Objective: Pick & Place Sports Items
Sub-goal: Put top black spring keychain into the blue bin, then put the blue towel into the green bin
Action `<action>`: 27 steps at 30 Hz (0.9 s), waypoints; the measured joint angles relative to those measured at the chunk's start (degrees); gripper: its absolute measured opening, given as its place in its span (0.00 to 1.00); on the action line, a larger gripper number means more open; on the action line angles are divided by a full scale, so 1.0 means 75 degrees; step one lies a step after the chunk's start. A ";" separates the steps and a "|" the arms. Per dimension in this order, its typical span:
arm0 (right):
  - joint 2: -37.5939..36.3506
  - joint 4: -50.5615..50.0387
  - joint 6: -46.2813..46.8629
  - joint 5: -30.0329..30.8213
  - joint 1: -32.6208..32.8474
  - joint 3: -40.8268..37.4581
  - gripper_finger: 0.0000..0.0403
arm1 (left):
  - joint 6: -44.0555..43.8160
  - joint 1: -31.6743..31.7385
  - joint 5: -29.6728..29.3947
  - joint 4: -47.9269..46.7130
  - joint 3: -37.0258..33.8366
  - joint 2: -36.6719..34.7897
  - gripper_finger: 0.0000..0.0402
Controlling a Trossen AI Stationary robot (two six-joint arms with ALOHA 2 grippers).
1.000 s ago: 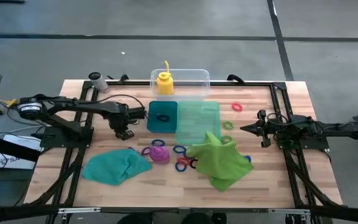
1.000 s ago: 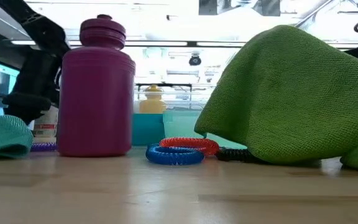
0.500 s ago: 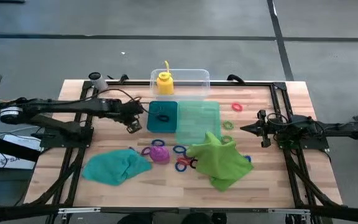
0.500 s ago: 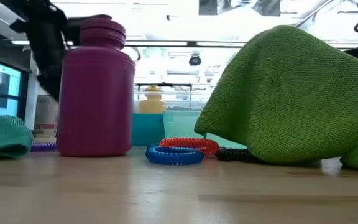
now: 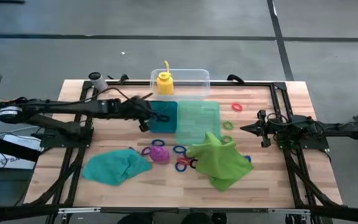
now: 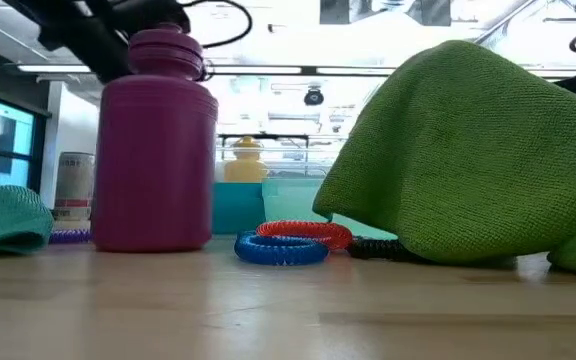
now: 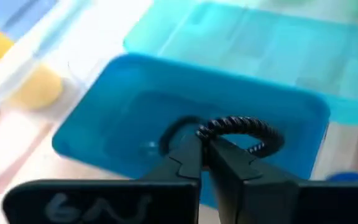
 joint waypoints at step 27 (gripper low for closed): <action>-0.0001 0.0000 0.0003 0.0001 0.0003 0.0001 0.00 | 0.0152 0.0560 -0.0029 0.0561 0.0012 0.0279 0.35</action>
